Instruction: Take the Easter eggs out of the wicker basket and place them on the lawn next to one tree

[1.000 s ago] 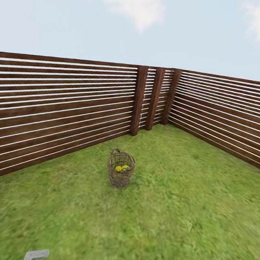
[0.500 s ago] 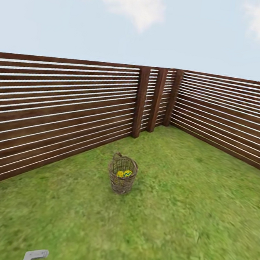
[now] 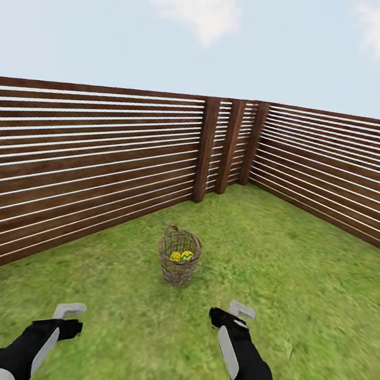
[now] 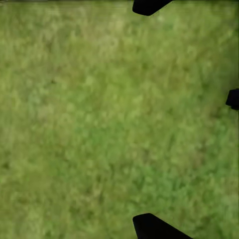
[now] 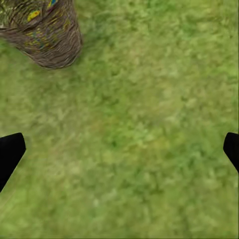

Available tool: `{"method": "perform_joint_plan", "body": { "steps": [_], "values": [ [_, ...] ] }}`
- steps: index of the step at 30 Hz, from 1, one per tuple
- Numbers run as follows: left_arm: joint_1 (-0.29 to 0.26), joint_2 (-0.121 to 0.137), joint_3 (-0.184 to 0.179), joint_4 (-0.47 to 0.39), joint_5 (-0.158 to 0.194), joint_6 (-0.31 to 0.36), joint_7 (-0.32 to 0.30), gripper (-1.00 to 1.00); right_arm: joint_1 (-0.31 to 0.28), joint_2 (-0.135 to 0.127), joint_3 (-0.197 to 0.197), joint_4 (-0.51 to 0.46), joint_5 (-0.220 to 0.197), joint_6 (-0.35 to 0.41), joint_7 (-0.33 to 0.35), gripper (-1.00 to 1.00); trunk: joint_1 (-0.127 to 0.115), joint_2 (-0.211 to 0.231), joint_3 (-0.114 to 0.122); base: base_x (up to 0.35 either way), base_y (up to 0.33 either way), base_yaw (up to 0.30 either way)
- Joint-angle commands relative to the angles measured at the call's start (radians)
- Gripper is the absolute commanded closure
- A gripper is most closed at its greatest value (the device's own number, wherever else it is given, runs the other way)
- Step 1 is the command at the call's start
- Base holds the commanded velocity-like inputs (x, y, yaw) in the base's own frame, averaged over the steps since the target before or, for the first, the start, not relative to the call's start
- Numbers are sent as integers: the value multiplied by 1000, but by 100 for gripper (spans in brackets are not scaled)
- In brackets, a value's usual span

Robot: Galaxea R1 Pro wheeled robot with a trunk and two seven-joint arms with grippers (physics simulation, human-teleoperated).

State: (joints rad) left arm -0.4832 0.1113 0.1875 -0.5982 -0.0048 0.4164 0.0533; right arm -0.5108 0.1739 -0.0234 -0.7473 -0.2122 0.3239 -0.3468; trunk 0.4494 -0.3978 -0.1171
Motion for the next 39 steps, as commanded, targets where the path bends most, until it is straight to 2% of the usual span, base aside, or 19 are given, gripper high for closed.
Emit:
{"method": "perform_joint_plan", "body": {
  "steps": [1, 2, 4, 8, 12, 20, 27, 39],
  "values": [
    [-1, -1, 1, -17, 0, 20, 1, -100, -6, 1, -4, -4, -30, 4, -5, -100, 1, -2, -2, 1, 0, 0],
    [-2, -2, 0, -42, 0, 40, 1, -100, -14, 1, -6, -7, -66, 4, -6, -100, 1, -2, -2, 0, 0, 0],
    [-3, 0, 0, -85, 0, 63, 1, -100, -22, 1, -6, -8, -104, 1, -6, -100, 1, -2, -2, 0, 0, 0],
    [-3, -1, -1, -129, 0, 80, 1, -100, -29, -3, -5, -21, -123, 4, -2, -100, 1, -2, -2, 0, 0, 0],
    [-3, -5, -4, -170, 0, 121, 2, -100, -32, -10, -3, -47, -126, 5, 1, -100, 1, -2, -2, 0, 0, 0],
    [-3, -5, -4, -185, 0, 142, 2, -100, -15, -11, -1, -245, -134, 16, 0, -100, 1, -2, -3, 0, 0, -27],
    [-3, -5, -5, -186, 0, 142, 2, -100, -12, -12, 5, -271, -134, 15, 1, -100, 1, -2, -7, 6, 70, -216],
    [-3, -5, -5, -186, -1, 140, 2, -100, -12, -10, 6, -268, -133, 11, 1, -100, 1, -2, -15, 108, 248, -252]
  ]
}}
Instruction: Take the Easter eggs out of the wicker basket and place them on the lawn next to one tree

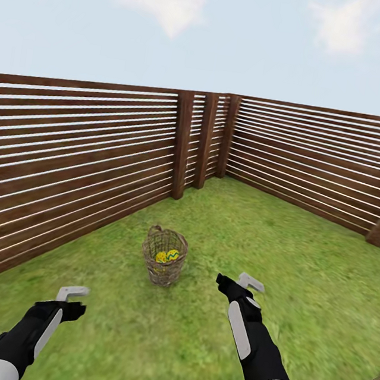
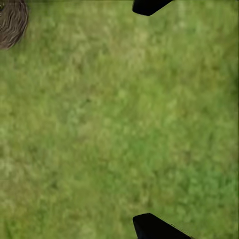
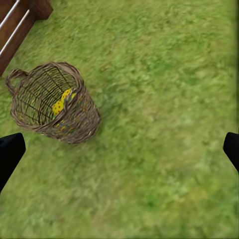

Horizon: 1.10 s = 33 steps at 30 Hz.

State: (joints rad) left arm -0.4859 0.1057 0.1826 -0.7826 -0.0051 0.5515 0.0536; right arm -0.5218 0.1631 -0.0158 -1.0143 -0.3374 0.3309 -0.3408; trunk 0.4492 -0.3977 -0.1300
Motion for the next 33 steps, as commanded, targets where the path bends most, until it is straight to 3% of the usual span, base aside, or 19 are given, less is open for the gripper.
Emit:
{"method": "perform_joint_plan", "body": {
  "steps": [1, 17, 19, 25, 33],
  "values": [
    [0, 0, 0, -2, 0, 5, 2, -100, -1, 2, -1, -1, -8, 4, -5, -100, 1, -2, -3, 108, 251, -253],
    [0, 0, 0, -3, -1, -1, 2, -100, -1, 6, 1, 28, -4, -4, -3, -100, 1, -2, -15, 161, 68, -247],
    [0, 0, 0, -3, -1, -1, 2, -100, -2, 7, 7, 28, -3, -6, -3, -100, 1, -2, -16, 322, 6, -102],
    [0, 0, 1, -3, 0, -1, 2, -100, -4, 0, 72, 29, -1, -20, -4, -100, 1, -2, -17, 328, 31, -26],
    [0, 0, 1, -3, -1, -1, 2, -100, -4, -1, 83, 29, -15, -36, 16, -100, 1, -2, -17, 308, 127, -2]
  ]
}}
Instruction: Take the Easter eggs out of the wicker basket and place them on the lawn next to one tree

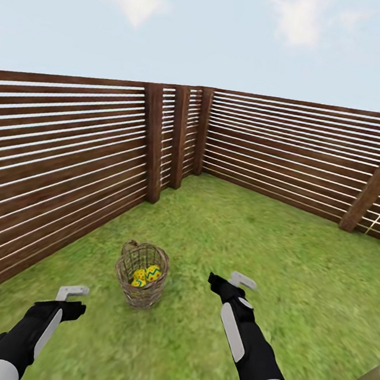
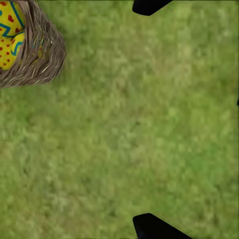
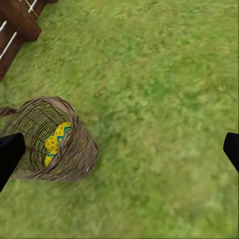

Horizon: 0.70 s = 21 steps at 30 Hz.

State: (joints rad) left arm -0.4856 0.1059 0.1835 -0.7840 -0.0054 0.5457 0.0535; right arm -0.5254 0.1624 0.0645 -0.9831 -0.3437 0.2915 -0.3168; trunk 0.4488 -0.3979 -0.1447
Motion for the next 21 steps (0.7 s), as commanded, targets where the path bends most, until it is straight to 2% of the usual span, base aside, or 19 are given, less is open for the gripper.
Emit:
{"method": "perform_joint_plan", "body": {
  "steps": [1, 6, 16, 21],
  "values": [
    [-1, 0, 0, -1, 0, 6, 2, -100, -1, 0, 3, -2, -9, 3, 0, -100, 1, -2, -2, 296, 154, 0],
    [-1, 0, 0, -1, 0, 5, 2, -100, -1, 0, 2, -2, -10, 2, 22, -100, 1, -2, -2, 293, 159, 0],
    [-1, 0, 1, -1, 0, 6, 2, -100, -1, 4, 3, -2, -11, 2, 24, -100, 1, -2, -2, 281, 171, -1],
    [-1, 0, 1, -1, 0, 6, 2, -100, -1, 6, 3, -2, -11, 4, 24, -100, 1, -2, -2, 234, 209, -162]
  ]
}}
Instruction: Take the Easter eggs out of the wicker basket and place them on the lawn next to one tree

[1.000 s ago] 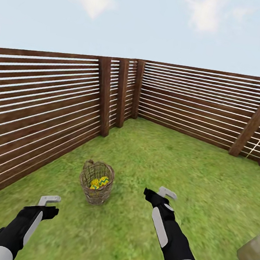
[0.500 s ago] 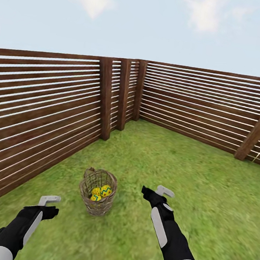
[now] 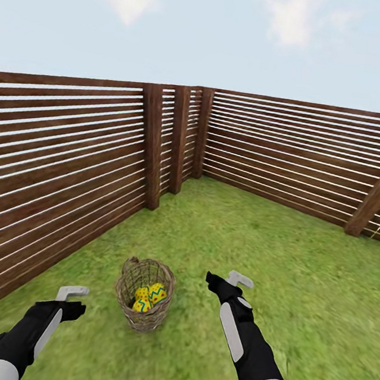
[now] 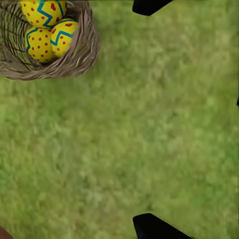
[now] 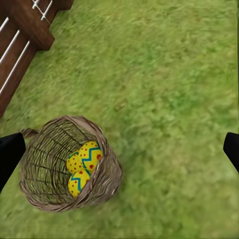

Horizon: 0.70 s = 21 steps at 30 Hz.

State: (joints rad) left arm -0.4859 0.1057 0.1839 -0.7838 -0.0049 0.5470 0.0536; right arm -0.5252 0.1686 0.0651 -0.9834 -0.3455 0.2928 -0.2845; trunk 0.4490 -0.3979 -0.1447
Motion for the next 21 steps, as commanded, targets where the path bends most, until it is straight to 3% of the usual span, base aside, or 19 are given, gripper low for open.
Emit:
{"method": "perform_joint_plan", "body": {
  "steps": [1, 14, 21],
  "values": [
    [0, 0, 0, -2, 0, 5, 2, -100, -1, 0, 2, -1, -9, 3, -8, -100, 1, -2, -2, 221, 220, -249],
    [0, 0, 0, -2, 0, 5, 2, -100, -1, 2, 3, -1, -8, 3, -8, -100, 1, -2, -2, 205, 230, -276],
    [0, 0, 0, -2, 0, 5, 2, -100, -1, 2, 4, 2, -7, 3, -8, -100, 1, -2, -2, 55, 275, -280]
  ]
}}
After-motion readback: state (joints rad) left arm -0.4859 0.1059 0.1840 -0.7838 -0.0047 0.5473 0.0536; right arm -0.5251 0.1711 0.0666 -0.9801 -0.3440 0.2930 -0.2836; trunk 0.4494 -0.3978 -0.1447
